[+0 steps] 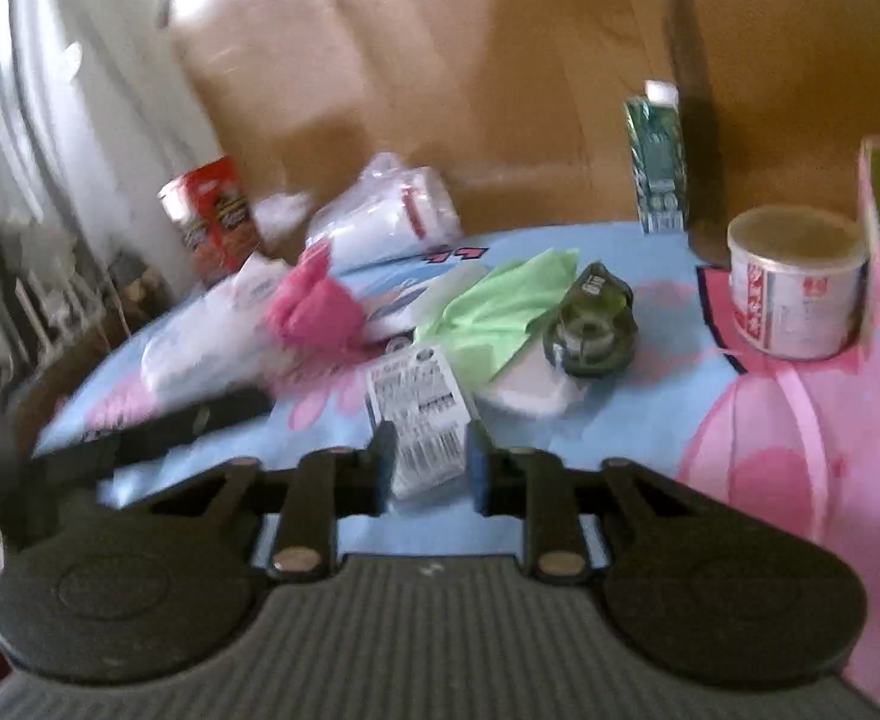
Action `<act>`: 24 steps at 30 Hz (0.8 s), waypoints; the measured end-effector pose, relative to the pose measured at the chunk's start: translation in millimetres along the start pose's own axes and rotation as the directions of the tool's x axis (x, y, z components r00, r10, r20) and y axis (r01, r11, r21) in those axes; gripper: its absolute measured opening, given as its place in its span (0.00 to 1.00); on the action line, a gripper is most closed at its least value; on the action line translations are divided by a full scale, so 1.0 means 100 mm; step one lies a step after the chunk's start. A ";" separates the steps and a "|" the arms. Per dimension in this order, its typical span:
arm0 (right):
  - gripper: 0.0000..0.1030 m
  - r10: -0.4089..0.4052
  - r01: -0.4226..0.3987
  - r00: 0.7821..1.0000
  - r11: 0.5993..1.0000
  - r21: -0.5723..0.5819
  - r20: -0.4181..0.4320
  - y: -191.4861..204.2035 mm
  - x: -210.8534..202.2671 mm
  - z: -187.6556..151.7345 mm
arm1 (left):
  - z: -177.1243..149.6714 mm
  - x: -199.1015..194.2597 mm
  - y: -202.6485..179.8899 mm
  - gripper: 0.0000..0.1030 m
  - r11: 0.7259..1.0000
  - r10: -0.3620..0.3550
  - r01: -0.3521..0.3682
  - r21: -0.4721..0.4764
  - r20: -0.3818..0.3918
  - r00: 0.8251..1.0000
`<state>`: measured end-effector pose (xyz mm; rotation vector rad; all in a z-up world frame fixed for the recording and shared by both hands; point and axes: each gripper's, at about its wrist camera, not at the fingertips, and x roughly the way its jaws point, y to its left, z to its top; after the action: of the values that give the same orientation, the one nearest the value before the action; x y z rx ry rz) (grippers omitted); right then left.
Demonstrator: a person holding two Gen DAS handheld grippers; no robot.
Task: Organize soft objects
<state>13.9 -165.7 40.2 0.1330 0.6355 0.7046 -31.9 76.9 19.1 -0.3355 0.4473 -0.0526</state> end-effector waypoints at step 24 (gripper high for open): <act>0.61 -0.073 0.055 0.997 0.937 -0.344 -0.040 0.26 -0.29 -0.58 | -0.07 0.20 -0.25 0.82 0.982 -0.138 0.161 0.102 -0.202 0.970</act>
<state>-51.8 -169.5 16.0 -0.2291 0.5554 0.7470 -16.2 48.3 12.6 -0.2486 0.6094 -0.2604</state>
